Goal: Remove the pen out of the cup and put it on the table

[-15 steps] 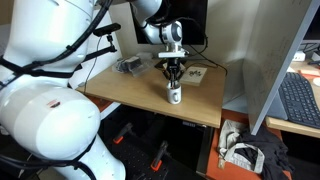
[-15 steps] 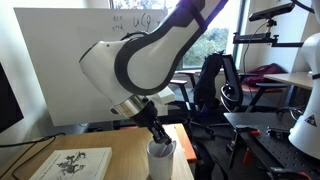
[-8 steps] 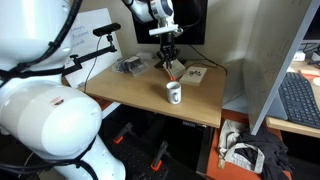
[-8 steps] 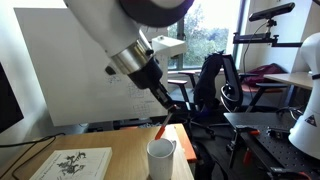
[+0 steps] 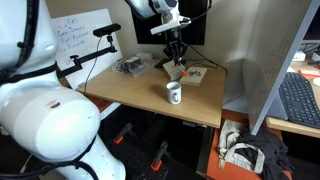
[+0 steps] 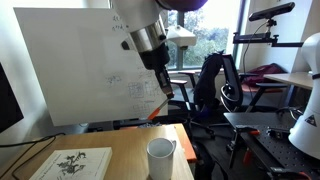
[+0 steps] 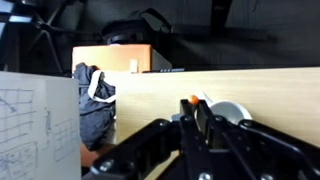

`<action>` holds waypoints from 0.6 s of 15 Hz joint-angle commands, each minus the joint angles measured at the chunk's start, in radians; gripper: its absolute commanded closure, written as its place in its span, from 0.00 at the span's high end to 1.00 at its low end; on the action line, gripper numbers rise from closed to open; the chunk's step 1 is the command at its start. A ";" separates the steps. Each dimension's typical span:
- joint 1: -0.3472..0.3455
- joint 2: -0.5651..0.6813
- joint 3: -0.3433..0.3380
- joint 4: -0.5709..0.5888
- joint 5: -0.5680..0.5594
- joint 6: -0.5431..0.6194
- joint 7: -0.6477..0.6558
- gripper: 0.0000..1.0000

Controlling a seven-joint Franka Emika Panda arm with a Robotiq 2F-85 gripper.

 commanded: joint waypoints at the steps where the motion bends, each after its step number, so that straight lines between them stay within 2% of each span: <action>1: -0.045 0.006 -0.036 -0.110 -0.004 0.250 0.113 0.03; 5: -0.061 0.089 -0.096 -0.166 -0.028 0.520 0.243 0.03; 9: -0.049 0.199 -0.136 -0.160 -0.028 0.637 0.273 0.03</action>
